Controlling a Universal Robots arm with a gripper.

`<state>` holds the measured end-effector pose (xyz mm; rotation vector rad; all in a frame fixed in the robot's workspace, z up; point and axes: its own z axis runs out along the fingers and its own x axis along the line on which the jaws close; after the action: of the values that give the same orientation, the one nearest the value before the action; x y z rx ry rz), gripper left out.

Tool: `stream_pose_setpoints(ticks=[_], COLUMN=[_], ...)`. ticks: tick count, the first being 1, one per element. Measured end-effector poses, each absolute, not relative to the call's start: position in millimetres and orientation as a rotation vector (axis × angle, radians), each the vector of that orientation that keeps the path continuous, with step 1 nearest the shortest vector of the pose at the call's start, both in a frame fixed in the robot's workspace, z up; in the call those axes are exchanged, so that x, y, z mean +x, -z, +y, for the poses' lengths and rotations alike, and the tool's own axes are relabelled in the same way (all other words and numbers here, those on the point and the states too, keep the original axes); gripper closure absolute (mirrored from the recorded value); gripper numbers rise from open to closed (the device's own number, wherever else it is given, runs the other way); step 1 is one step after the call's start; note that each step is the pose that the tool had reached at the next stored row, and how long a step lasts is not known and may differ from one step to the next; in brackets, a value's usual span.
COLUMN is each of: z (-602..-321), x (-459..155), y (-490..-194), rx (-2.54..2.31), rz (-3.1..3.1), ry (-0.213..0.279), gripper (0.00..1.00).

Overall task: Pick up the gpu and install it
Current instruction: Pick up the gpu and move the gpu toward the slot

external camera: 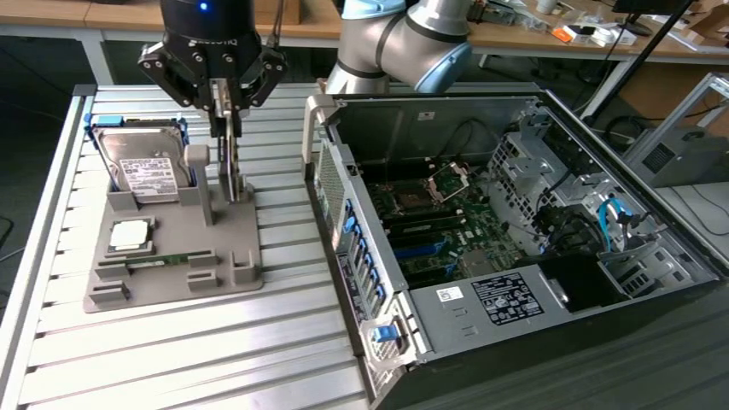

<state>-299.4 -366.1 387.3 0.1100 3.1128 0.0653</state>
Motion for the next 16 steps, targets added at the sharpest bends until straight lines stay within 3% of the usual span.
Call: stream_pose_setpoints(ticks=[16], z=[-366.1], x=[-299.4], y=[-407.6], rx=[0.110], rz=[3.113], ry=[-0.065], gripper=[0.73])
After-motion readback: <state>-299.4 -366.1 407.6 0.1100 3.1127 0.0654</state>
